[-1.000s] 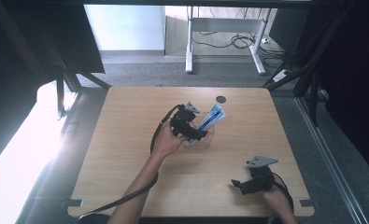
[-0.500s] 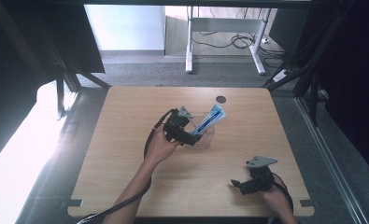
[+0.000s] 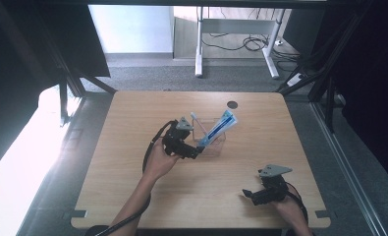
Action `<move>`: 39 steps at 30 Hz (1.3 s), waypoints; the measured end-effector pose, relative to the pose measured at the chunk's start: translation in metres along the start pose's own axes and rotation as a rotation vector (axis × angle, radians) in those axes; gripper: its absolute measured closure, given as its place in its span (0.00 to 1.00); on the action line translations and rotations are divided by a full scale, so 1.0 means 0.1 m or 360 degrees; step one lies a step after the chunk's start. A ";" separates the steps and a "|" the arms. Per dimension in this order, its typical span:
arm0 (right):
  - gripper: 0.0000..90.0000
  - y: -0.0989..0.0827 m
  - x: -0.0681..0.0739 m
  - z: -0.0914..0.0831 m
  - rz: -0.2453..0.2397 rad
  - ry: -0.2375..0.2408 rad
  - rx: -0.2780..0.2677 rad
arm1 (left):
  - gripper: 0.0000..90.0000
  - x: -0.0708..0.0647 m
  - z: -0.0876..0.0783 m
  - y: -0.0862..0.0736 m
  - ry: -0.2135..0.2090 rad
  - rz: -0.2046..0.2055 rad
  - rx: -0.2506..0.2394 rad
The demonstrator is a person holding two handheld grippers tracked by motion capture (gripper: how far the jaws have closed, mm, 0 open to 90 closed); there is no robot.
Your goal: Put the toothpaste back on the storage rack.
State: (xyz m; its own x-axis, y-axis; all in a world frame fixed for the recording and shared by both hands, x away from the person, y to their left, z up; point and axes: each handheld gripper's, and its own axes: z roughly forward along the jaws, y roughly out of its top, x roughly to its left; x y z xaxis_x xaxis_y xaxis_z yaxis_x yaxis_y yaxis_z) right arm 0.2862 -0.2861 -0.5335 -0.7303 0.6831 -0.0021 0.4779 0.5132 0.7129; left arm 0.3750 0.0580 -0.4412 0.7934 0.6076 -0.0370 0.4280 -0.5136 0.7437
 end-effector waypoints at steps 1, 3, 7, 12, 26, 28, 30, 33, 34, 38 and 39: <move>0.00 0.00 0.00 0.00 0.0001 -0.0001 -0.0002 | 0.15 0.00 -0.01 -0.01 0.0001 0.0000 -0.0003; 0.00 0.00 0.00 0.00 0.0012 0.0009 -0.0011 | 0.15 -0.01 -0.04 -0.06 0.0000 -0.0004 -0.0005; 0.00 0.01 0.01 -0.01 0.0024 0.0026 -0.0017 | 0.15 -0.01 -0.08 -0.13 0.0004 0.0006 -0.0007; 0.00 0.01 0.02 -0.01 0.0022 0.0035 -0.0026 | 0.15 -0.04 -0.16 -0.23 0.0020 0.0005 -0.0017; 0.00 0.02 0.03 -0.01 0.0020 0.0032 -0.0019 | 0.15 -0.06 -0.43 -0.59 0.0025 -0.0054 -0.0055; 0.00 0.02 0.03 -0.01 0.0020 0.0030 -0.0020 | 0.15 -0.08 -0.44 -0.64 0.0039 -0.0051 -0.0045; 0.00 0.02 0.03 -0.01 0.0020 0.0028 -0.0021 | 0.15 -0.10 -0.45 -0.70 0.0042 -0.0050 -0.0041; 0.00 0.02 0.03 -0.01 0.0017 0.0028 -0.0027 | 0.15 -0.12 -0.47 -0.79 0.0038 -0.0046 -0.0048; 0.00 0.02 0.03 -0.01 0.0016 0.0027 -0.0027 | 0.15 -0.14 -0.47 -0.82 0.0042 -0.0045 -0.0043; 0.00 0.02 0.04 0.00 0.0014 0.0026 -0.0024 | 0.15 -0.16 -0.44 -0.94 0.0052 -0.0041 -0.0028; 0.00 0.02 0.04 0.00 0.0012 0.0026 -0.0024 | 0.15 -0.16 -0.42 -0.97 0.0049 -0.0048 -0.0029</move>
State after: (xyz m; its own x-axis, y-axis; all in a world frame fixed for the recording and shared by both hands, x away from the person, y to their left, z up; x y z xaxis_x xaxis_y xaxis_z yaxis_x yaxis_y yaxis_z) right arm 0.2843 -0.2823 -0.5320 -0.7346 0.6783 0.0147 0.4762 0.5000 0.7234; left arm 0.3020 0.1235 -0.4846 0.7664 0.6411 -0.0393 0.4434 -0.4838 0.7546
